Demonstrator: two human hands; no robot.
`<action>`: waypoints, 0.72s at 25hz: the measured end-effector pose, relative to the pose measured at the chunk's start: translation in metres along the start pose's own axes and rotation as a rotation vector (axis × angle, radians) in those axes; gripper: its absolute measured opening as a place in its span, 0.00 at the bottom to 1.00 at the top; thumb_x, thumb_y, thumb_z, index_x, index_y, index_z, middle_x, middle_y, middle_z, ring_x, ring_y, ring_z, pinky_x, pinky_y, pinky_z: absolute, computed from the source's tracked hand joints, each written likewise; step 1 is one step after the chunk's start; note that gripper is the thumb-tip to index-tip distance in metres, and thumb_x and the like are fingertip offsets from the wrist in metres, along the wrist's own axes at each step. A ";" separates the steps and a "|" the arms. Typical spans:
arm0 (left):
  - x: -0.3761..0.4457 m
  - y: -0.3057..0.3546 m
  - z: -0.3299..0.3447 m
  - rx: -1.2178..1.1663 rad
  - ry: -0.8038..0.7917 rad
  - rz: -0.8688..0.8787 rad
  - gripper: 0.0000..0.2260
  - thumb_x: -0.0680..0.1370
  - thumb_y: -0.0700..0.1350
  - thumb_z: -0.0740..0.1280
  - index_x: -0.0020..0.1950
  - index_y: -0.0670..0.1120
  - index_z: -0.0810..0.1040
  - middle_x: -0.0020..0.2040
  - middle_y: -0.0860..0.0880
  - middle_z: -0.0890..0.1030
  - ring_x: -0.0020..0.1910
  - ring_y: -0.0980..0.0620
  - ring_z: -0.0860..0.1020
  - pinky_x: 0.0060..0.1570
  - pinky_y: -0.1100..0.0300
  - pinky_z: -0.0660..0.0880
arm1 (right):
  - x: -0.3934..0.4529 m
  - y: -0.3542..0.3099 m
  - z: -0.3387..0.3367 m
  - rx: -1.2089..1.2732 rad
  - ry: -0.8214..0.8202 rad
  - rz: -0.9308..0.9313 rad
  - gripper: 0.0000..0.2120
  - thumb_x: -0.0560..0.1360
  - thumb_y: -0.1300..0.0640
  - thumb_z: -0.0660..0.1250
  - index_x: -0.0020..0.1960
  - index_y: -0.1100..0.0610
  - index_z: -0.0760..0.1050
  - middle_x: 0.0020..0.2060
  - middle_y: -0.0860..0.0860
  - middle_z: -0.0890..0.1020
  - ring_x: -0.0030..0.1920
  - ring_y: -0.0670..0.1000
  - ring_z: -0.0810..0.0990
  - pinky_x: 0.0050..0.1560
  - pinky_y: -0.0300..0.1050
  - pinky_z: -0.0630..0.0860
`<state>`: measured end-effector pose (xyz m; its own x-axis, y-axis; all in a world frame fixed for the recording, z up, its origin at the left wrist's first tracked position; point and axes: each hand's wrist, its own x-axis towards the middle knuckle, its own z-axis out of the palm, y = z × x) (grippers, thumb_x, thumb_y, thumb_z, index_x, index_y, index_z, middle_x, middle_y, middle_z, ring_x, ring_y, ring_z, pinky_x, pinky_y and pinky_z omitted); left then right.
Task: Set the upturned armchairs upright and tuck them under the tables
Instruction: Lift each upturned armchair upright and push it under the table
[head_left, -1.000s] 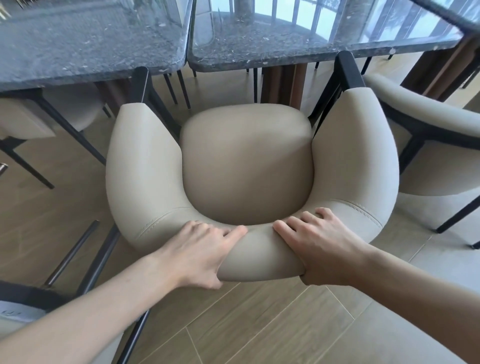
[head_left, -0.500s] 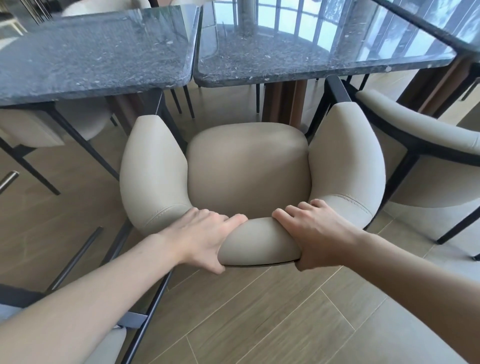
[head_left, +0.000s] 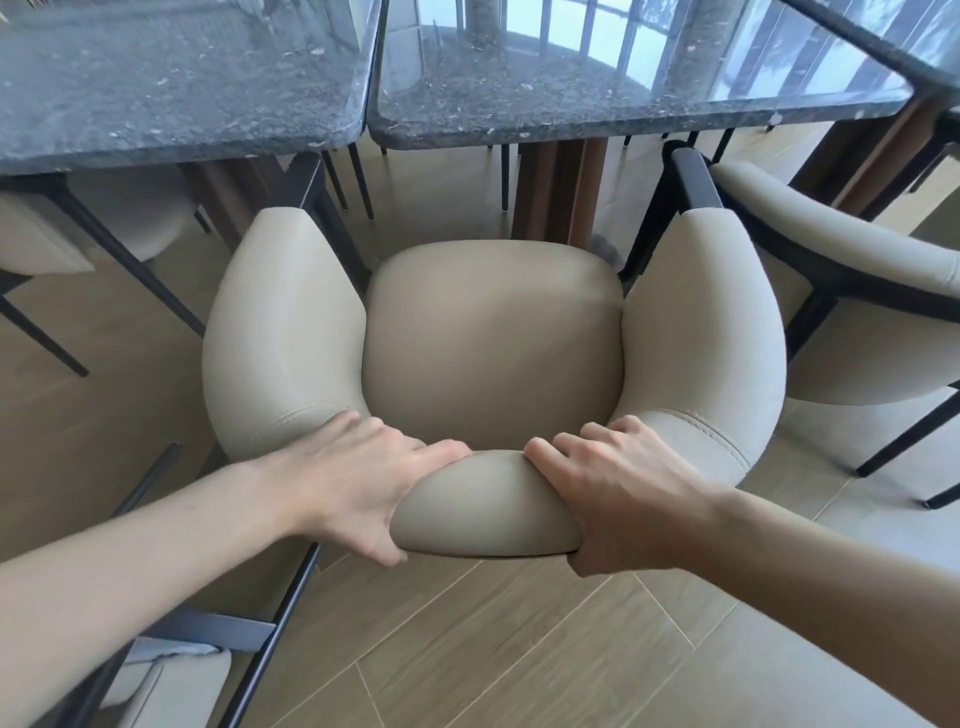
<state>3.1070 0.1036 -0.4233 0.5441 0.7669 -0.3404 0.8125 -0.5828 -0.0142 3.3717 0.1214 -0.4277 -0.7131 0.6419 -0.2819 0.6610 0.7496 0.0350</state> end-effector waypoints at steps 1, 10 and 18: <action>-0.002 -0.002 -0.001 -0.012 -0.009 0.009 0.42 0.63 0.65 0.67 0.73 0.62 0.53 0.55 0.57 0.81 0.51 0.48 0.81 0.41 0.55 0.72 | -0.001 -0.003 0.001 0.019 0.004 -0.002 0.27 0.59 0.44 0.69 0.53 0.51 0.63 0.39 0.46 0.72 0.40 0.55 0.75 0.42 0.50 0.75; 0.024 -0.027 -0.024 -0.029 0.067 -0.037 0.38 0.62 0.67 0.70 0.70 0.64 0.60 0.59 0.59 0.80 0.53 0.50 0.80 0.41 0.55 0.66 | 0.023 0.029 -0.026 0.045 -0.043 0.057 0.33 0.60 0.35 0.71 0.59 0.48 0.65 0.47 0.44 0.75 0.49 0.52 0.76 0.47 0.53 0.77; 0.038 -0.050 -0.030 -0.569 0.036 -0.234 0.27 0.69 0.75 0.57 0.62 0.65 0.75 0.58 0.65 0.79 0.59 0.61 0.77 0.60 0.55 0.72 | 0.025 0.074 -0.023 0.387 -0.122 0.220 0.36 0.67 0.19 0.49 0.61 0.42 0.72 0.57 0.42 0.76 0.58 0.47 0.73 0.66 0.53 0.67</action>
<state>3.0936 0.1701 -0.4074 0.3366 0.8716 -0.3564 0.8901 -0.1711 0.4224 3.3980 0.1967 -0.4099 -0.5289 0.7376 -0.4198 0.8485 0.4678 -0.2472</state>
